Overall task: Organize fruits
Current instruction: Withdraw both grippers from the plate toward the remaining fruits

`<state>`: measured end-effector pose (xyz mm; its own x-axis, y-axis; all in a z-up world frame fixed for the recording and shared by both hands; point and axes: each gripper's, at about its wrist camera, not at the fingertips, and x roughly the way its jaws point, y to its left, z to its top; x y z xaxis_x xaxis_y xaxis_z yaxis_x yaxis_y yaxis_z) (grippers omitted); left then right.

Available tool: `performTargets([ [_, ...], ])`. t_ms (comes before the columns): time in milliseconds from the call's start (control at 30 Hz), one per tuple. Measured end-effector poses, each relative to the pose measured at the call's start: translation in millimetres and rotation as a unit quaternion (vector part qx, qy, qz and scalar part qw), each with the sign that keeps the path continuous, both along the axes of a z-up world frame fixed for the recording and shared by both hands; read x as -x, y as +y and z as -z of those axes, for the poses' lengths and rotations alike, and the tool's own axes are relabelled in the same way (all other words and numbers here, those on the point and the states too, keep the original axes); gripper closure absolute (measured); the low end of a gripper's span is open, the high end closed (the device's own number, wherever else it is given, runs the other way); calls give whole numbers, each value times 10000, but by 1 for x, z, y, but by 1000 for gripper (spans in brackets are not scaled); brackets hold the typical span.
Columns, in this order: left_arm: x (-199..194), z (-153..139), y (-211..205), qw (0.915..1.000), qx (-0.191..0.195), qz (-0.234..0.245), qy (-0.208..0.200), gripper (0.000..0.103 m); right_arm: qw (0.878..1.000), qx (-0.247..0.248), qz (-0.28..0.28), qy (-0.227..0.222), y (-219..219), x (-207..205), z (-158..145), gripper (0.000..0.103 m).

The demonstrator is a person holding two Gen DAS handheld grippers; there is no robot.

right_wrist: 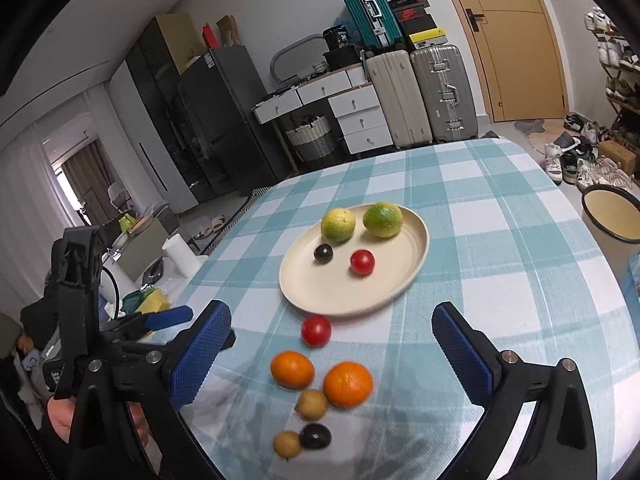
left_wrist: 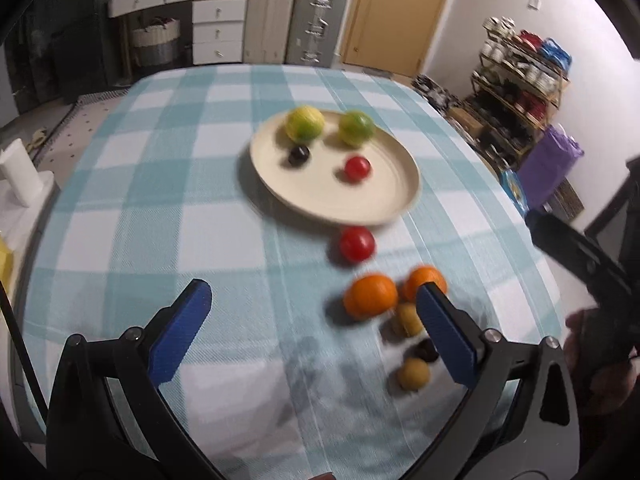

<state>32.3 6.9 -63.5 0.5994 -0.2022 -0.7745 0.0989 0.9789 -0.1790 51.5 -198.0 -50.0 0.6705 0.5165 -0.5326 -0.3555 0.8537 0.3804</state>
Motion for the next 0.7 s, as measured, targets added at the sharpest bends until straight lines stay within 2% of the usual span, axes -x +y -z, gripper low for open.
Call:
performTargets([
  [300, 23, 26, -24, 9989, -20, 384, 283, 1, 9998, 54, 13, 179, -12, 18, 15, 0],
  [467, 29, 33, -30, 9973, 95, 607, 412, 2, 9994, 58, -9, 330, -15, 28, 26, 0],
  [700, 37, 41, -53, 9934, -77, 1035, 481, 5, 9991, 161, -63, 396, -13, 38, 34, 0],
])
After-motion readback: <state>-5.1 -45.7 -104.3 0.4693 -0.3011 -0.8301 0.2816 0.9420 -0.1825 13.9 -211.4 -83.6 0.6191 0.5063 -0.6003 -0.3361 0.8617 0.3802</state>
